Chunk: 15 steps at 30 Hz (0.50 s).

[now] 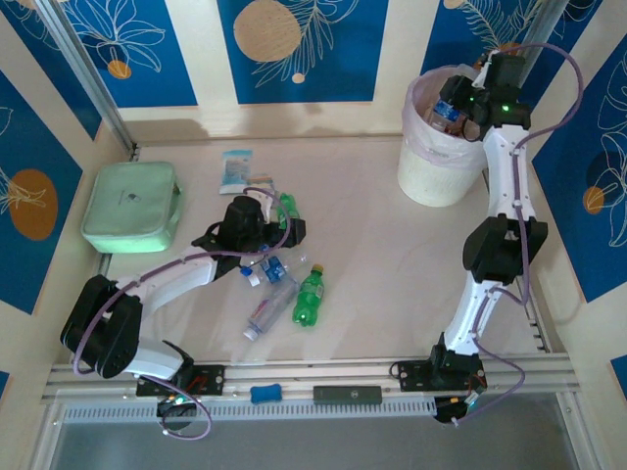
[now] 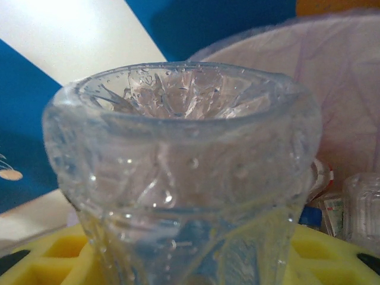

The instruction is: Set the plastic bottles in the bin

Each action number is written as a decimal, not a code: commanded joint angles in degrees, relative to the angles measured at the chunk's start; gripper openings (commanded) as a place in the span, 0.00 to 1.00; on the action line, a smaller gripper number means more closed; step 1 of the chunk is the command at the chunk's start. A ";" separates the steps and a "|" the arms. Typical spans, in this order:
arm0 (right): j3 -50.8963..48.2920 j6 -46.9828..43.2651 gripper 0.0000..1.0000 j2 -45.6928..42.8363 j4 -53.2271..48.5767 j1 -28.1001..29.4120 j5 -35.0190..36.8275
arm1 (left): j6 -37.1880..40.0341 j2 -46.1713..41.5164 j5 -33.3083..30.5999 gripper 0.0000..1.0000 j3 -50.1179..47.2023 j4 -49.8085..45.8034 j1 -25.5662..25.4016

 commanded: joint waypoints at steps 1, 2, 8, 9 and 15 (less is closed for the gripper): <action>5.10 -4.12 0.53 1.85 -6.69 1.25 1.47 | 1.35 0.47 -1.07 1.00 1.47 -1.44 -0.61; 5.84 -4.62 0.54 2.33 -7.31 1.58 1.86 | 1.32 0.36 -1.09 1.00 1.37 -1.45 -0.64; 7.95 -5.03 0.67 3.04 -7.64 2.45 2.89 | 1.48 -0.12 -2.16 1.00 1.11 -1.71 -0.63; 8.45 -5.04 0.70 2.93 -7.80 2.58 2.94 | 1.48 -0.22 -2.32 0.99 1.05 -1.71 -0.58; 11.98 -6.12 0.81 1.08 -9.31 3.43 3.99 | 0.27 -0.83 -5.92 1.00 0.48 -2.82 -0.50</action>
